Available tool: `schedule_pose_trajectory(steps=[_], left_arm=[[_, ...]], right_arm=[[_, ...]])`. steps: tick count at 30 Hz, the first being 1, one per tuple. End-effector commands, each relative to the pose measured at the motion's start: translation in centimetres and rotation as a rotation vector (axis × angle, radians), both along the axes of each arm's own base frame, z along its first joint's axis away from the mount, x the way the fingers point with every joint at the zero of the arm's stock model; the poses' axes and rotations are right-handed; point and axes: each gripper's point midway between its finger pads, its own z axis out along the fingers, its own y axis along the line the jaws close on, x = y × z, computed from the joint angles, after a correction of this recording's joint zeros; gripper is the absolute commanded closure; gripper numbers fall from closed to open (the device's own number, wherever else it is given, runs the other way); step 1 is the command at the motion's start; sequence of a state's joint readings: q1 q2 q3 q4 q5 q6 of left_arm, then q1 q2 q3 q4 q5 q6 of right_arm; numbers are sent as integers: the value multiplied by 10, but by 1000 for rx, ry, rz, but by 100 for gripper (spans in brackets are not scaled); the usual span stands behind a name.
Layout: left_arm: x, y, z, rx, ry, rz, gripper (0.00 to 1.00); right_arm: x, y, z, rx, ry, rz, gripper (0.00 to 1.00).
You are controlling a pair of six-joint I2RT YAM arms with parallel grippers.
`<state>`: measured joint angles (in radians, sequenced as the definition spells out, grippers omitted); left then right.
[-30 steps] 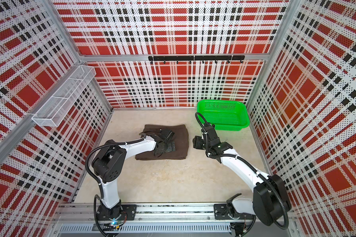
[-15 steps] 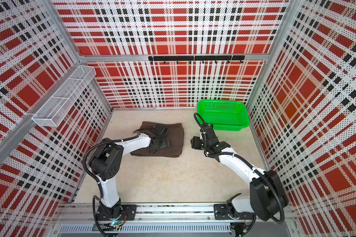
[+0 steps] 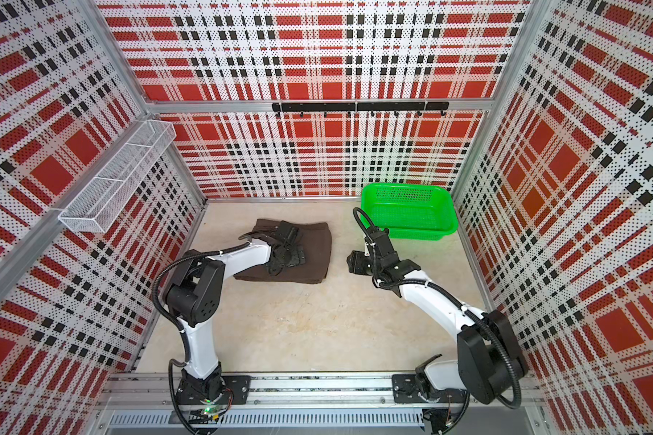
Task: Fold and stack the trousers
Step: Move the trousers to the top-left of the table.
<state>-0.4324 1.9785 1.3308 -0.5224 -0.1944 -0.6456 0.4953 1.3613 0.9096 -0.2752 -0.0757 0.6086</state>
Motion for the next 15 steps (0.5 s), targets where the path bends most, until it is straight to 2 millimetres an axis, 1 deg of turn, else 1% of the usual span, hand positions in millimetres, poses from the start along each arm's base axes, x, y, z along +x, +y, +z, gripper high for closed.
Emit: schedule_pose_trajectory(steps=[1, 4, 11, 12, 13, 15], left_arm=[[-9, 27, -30, 56, 108, 19, 2], [1, 37, -31, 57, 111, 33, 2], [29, 75, -27, 72, 110, 90, 2], [32, 74, -27, 71, 108, 87, 2], [39, 89, -26, 67, 105, 120, 2], [47, 98, -26, 64, 105, 136, 2]], right_arm=[[5, 6, 11, 21, -21, 1, 40], [6, 8, 12, 23, -21, 7, 40], [8, 11, 18, 30, -40, 20, 40], [9, 11, 18, 27, -40, 22, 40], [9, 11, 18, 25, -40, 24, 40], [10, 12, 18, 23, -41, 27, 40]])
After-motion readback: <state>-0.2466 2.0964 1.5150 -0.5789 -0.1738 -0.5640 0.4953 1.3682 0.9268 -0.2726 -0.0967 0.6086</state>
